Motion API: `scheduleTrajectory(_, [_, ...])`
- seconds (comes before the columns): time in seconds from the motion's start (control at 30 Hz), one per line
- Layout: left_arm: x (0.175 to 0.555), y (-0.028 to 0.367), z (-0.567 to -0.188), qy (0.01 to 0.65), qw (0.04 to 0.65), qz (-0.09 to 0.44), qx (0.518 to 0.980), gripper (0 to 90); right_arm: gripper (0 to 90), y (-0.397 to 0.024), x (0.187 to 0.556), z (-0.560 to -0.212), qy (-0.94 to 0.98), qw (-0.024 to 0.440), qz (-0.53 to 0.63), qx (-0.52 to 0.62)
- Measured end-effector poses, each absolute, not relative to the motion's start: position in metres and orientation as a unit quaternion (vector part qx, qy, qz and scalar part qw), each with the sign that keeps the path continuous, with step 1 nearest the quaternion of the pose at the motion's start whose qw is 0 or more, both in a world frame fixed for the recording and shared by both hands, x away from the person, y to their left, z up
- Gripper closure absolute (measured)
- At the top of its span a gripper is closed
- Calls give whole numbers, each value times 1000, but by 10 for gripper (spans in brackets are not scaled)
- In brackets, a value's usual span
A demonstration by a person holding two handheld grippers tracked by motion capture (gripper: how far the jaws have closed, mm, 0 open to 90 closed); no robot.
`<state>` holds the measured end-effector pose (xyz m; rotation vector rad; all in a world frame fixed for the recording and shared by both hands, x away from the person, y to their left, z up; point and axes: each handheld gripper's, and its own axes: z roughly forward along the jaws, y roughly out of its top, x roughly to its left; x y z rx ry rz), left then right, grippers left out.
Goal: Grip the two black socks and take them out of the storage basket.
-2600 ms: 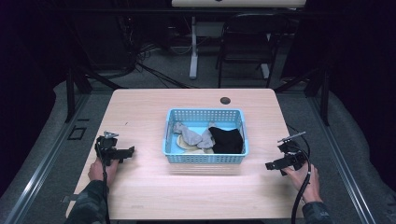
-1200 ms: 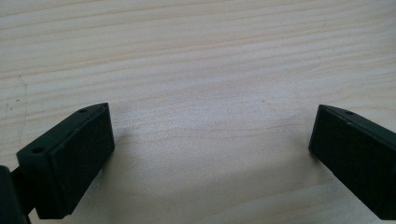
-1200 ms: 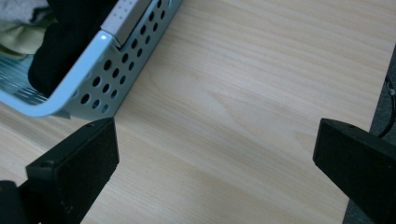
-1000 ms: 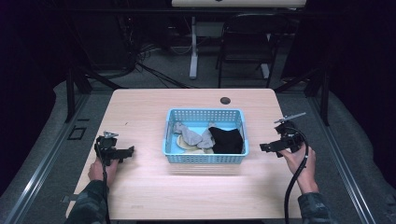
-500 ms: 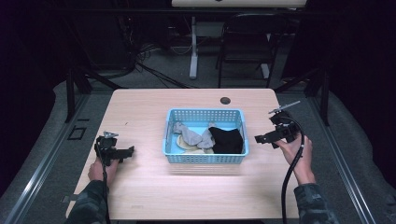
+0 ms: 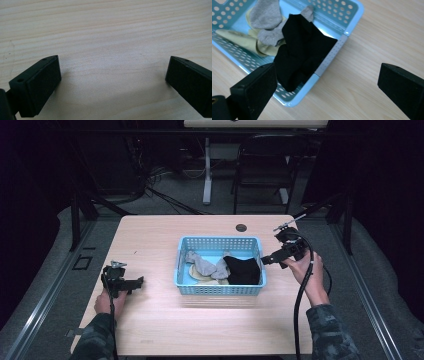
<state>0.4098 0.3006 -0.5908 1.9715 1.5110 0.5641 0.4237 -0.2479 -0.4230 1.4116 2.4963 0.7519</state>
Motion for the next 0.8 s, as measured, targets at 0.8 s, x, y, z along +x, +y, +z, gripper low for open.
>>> scheduleTrajectory(0.8, [410,301,-591,567,293,212,740,2,153,-172,456,-443,881,36,207,423])
